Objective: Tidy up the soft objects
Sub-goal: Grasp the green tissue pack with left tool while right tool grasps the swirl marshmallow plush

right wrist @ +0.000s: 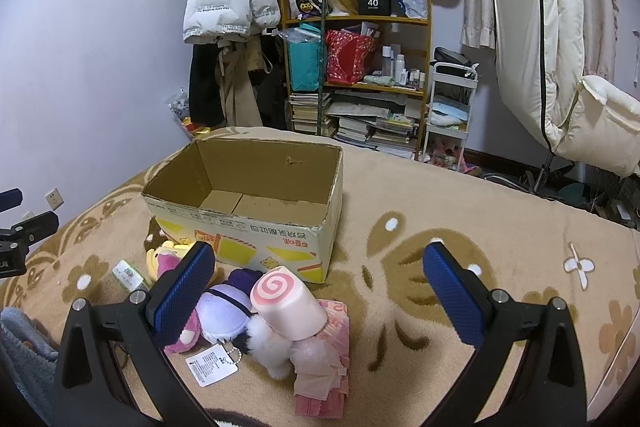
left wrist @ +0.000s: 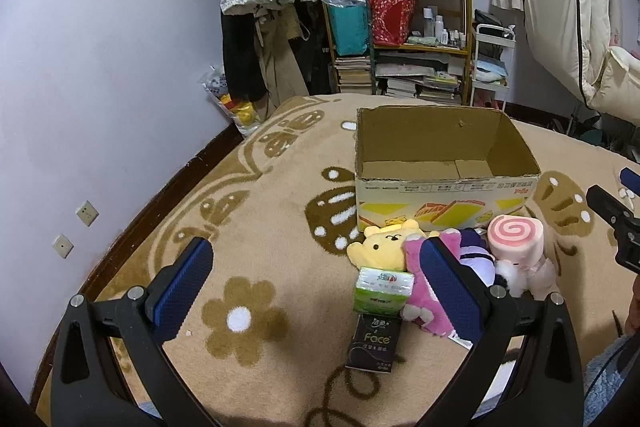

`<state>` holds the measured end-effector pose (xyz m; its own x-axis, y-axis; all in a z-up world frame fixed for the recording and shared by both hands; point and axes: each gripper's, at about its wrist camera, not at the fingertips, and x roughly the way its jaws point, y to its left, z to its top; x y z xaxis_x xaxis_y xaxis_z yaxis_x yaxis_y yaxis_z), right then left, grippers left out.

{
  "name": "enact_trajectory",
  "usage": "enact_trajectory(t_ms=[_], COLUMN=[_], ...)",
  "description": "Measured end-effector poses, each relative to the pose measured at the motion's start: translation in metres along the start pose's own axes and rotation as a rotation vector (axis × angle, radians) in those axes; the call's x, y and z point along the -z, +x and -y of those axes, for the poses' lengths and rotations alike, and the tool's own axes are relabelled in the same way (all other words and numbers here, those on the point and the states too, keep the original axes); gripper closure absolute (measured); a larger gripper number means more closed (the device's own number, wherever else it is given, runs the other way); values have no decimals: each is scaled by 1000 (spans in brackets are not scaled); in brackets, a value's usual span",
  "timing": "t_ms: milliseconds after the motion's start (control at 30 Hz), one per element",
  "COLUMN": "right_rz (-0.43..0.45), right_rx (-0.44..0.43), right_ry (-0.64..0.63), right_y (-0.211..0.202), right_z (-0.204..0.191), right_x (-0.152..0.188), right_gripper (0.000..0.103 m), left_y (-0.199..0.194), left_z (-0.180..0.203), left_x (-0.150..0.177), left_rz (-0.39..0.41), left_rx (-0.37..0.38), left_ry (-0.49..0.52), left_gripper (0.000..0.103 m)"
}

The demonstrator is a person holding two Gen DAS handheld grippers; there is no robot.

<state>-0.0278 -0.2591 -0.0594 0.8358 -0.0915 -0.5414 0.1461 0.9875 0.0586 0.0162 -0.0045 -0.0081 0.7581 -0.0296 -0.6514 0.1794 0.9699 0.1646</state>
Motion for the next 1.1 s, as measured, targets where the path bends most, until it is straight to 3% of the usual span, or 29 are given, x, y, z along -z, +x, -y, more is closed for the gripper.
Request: enact_trajectory(t_ms=[367,867,1100], right_rz=[-63,-219,-266], right_rx=[-57,-109,-135], right_ry=[12,-11,-34], right_y=[32,93,109], right_z=[-1,-6,-16], right_x=[1,13,23], right_gripper=[0,0,0], left_y=[30,83,102], left_z=[11,34,37], left_x=[-14,0,9], left_rz=[-77,-238,-313], left_rx=[44,70,118], left_ry=[13,71,62], left_gripper=[1,1,1])
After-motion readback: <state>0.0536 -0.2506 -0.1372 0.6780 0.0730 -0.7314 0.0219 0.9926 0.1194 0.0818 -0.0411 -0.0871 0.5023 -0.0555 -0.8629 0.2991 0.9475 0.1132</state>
